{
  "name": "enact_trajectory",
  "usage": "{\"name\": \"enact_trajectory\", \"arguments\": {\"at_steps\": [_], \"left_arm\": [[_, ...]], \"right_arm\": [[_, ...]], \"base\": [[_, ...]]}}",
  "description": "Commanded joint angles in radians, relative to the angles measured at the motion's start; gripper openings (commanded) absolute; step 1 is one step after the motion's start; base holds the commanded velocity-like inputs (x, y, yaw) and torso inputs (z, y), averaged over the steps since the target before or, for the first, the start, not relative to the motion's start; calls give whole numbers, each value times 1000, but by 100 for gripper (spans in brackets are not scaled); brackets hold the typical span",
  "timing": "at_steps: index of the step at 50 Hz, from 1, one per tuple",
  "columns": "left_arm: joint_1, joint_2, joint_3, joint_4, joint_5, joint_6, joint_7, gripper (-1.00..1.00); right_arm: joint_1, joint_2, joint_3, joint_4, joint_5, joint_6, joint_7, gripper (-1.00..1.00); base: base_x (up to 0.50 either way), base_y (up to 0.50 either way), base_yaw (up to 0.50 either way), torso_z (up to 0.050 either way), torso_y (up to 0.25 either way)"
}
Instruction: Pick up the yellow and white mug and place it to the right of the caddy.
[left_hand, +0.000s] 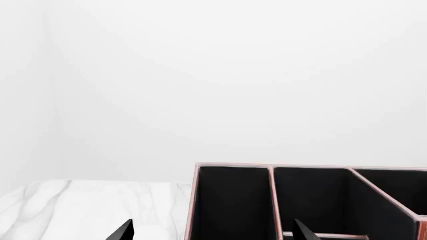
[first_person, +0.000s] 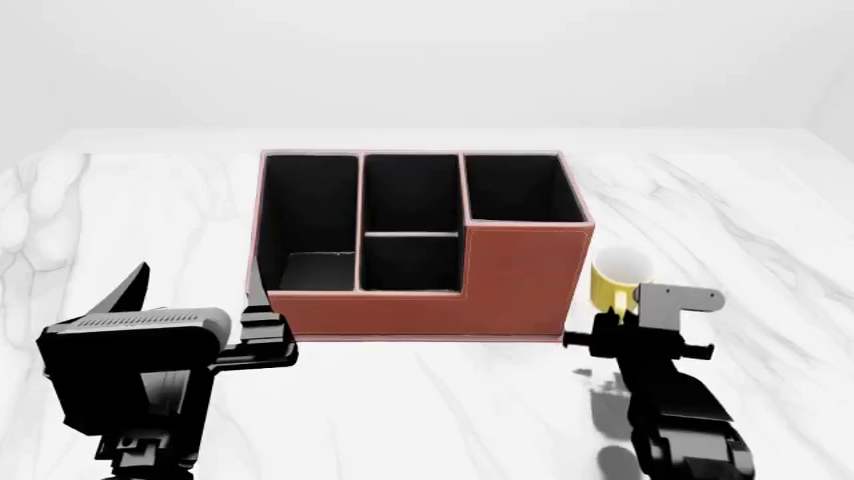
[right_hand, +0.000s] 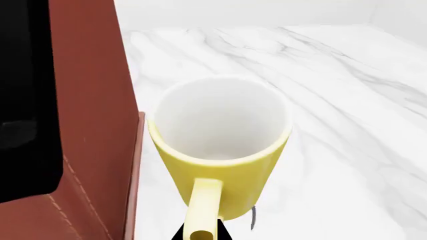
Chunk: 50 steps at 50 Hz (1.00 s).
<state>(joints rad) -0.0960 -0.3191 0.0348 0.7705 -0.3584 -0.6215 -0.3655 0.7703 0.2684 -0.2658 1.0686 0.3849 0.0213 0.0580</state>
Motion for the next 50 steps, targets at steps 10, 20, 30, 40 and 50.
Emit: {"name": "enact_trajectory", "arguments": {"at_steps": [10, 20, 30, 40, 50], "left_arm": [[0, -6, 0, 4, -9, 0, -9, 100], [-2, -9, 2, 4, -13, 1, -13, 100], [-2, -12, 3, 7, -18, 1, -16, 100], [1, -15, 1, 4, -21, 8, -18, 100], [1, -18, 2, 6, -26, 8, -22, 100]], "right_arm": [[85, -37, 7, 229, -45, -92, -52, -100], [83, -40, 27, 237, -68, -76, -57, -100], [84, -45, 53, 237, -99, -42, -63, -100], [83, -47, 83, 237, -124, -27, -69, -100], [-38, -12, 94, -109, -108, 134, -8, 100]], "base": [[0, 0, 0, 0, 1], [0, 0, 0, 0, 1], [0, 0, 0, 0, 0], [0, 0, 0, 0, 0], [0, 0, 0, 0, 0]]}}
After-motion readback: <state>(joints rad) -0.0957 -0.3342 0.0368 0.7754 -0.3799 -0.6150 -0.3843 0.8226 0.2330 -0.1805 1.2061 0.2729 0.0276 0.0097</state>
